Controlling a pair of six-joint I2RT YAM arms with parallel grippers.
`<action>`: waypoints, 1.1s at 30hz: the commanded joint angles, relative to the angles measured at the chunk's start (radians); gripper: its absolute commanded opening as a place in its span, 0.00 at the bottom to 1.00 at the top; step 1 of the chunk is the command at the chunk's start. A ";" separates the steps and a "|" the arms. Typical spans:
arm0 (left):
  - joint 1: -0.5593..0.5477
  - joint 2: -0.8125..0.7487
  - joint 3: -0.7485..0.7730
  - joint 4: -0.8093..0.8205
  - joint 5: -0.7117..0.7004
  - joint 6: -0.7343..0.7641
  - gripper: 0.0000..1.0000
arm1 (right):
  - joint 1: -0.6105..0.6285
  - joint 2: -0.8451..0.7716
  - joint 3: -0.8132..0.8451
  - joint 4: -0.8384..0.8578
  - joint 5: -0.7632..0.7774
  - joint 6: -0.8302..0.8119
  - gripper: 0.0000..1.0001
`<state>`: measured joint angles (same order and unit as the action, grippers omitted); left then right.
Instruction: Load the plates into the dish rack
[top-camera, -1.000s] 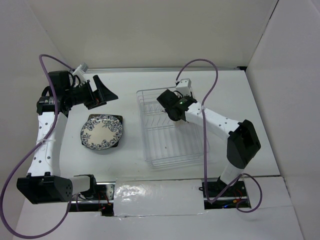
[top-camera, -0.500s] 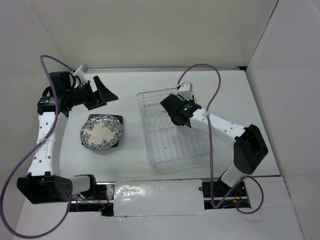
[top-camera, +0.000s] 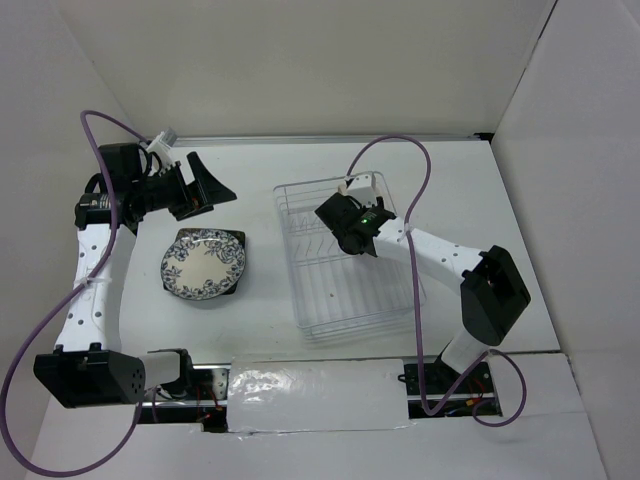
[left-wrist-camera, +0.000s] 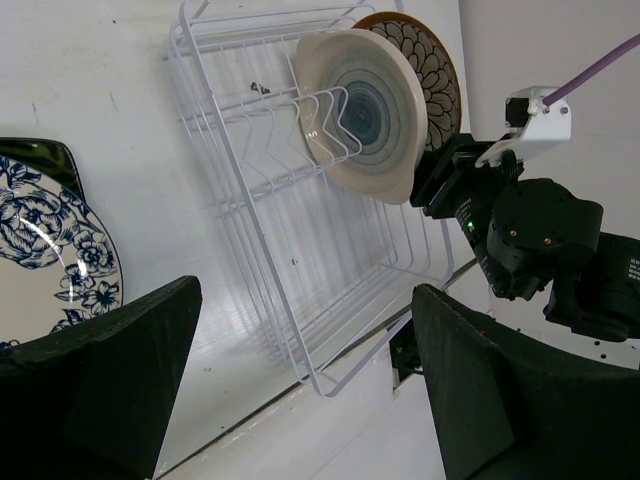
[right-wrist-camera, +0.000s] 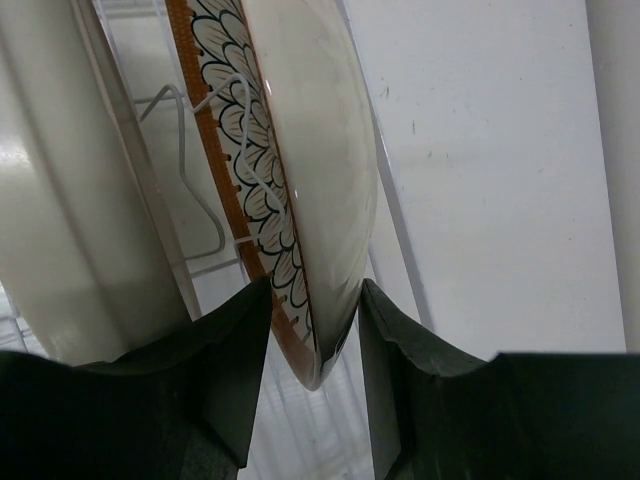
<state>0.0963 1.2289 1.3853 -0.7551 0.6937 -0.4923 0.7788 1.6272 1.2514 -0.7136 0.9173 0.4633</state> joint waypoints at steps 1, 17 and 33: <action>0.000 -0.009 -0.005 0.023 0.007 0.026 0.98 | 0.011 0.008 0.037 -0.023 0.003 0.026 0.47; -0.001 0.001 -0.038 0.033 0.013 0.023 0.99 | -0.013 -0.044 0.230 -0.254 0.080 0.052 0.48; 0.034 0.055 -0.176 0.030 -0.189 -0.037 0.95 | -0.032 -0.176 0.348 -0.224 -0.110 -0.022 0.58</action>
<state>0.1192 1.2938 1.2137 -0.7422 0.5396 -0.5091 0.7517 1.4841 1.5555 -0.9558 0.8448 0.4656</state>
